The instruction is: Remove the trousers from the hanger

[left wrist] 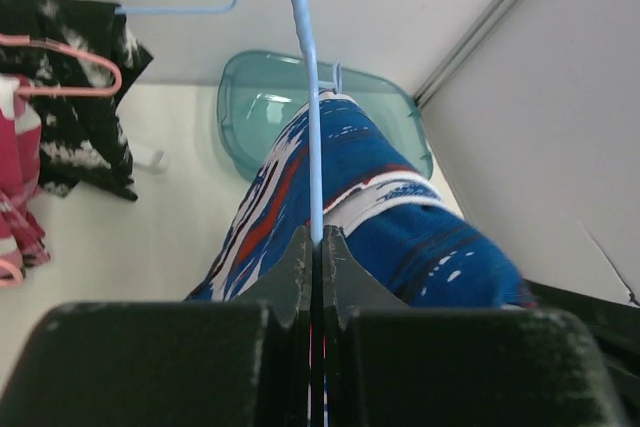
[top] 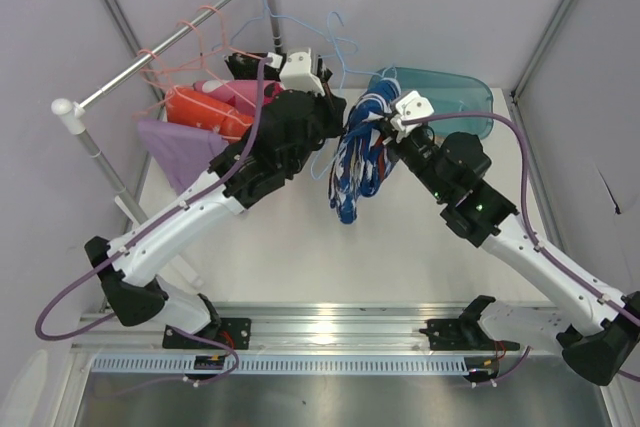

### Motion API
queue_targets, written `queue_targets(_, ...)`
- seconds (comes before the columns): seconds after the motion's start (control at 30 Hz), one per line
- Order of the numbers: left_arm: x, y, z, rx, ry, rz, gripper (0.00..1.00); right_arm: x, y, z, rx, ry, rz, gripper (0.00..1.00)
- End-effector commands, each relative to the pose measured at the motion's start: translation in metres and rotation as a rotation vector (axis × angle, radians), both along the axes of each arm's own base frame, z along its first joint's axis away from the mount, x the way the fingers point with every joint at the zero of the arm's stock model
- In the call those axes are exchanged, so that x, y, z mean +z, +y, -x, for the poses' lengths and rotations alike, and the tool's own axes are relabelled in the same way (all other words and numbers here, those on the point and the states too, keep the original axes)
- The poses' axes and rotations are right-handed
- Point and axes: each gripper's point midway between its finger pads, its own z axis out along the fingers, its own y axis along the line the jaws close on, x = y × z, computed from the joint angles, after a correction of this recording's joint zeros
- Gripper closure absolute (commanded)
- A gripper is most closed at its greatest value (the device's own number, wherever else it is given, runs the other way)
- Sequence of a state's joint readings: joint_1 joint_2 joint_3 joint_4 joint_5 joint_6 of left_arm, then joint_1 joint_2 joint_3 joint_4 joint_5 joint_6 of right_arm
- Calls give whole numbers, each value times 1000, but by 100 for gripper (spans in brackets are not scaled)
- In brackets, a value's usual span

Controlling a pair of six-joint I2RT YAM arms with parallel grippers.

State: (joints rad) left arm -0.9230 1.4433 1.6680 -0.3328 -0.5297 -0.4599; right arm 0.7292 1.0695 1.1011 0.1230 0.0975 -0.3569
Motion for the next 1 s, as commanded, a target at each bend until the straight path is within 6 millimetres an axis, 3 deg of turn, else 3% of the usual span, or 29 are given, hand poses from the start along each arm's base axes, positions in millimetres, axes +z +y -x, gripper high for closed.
queue_targets(0.0, -4, 7, -10, 95, 32, 69, 100, 115, -20, 20, -20, -254, -215, 100)
queue_targets(0.27, -53, 8, -13, 114, 125, 44, 100, 170, -42, 6, -146, -366, -305, 100)
queue_targets(0.4, -73, 15, -10, 126, 155, 25, 100, 199, -49, 10, -146, -447, -349, 100)
queue_targets(0.6, -85, 27, -7, 147, 170, 18, 100, 235, -67, 5, -249, -534, -352, 100)
queue_targets(0.97, -107, 43, -2, 162, 196, -9, 100, 276, -120, 5, -407, -661, -379, 100)
